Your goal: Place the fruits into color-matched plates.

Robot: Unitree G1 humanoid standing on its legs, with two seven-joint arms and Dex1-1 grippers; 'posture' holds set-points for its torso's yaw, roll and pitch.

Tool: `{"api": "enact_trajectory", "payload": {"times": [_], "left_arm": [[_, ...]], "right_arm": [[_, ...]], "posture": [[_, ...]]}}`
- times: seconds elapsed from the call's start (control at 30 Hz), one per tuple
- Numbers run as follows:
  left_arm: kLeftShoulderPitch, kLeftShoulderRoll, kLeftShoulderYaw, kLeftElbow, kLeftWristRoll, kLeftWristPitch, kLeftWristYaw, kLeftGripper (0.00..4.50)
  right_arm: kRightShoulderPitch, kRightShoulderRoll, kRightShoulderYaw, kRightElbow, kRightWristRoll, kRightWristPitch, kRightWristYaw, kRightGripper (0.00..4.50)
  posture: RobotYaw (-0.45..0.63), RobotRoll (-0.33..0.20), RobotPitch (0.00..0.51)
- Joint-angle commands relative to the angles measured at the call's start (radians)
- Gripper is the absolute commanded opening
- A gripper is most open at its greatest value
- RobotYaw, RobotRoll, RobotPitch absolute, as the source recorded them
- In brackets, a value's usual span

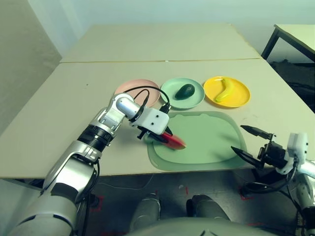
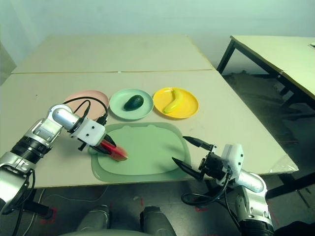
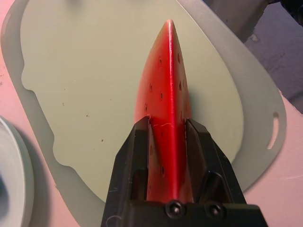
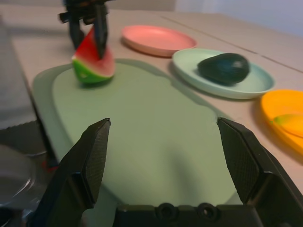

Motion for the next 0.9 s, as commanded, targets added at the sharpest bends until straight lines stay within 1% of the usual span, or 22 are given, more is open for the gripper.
{"api": "enact_trajectory", "payload": {"times": [0.03,0.4,0.67,0.8,0.9], "left_arm": [[0.015,0.004,-0.024,0.007,0.013,0.012,-0.013,1.1],[-0.001,0.008,-0.009,0.0,-0.01,0.072,-0.033,1.09],[-0.067,0.015,0.048,0.002,-0.063,0.146,-0.034,1.09],[-0.131,0.032,0.088,0.061,-0.065,0.145,-0.018,1.02],[-0.198,0.057,0.113,0.202,-0.021,0.067,0.036,1.02]], "right_arm": [[0.019,-0.028,0.034,0.004,-0.024,-0.03,0.049,4.5],[0.004,-0.032,0.046,0.008,-0.021,-0.031,0.048,4.5],[-0.007,-0.036,0.065,0.018,-0.029,-0.049,0.076,4.5],[-0.017,-0.027,0.082,0.013,-0.028,-0.062,0.084,4.5],[-0.019,-0.03,0.109,0.01,-0.037,-0.084,0.104,4.5]], "posture": [[-0.01,0.0,0.042],[0.0,0.0,0.041],[0.01,0.0,0.044],[0.01,0.0,0.044],[0.01,0.0,0.043]]}}
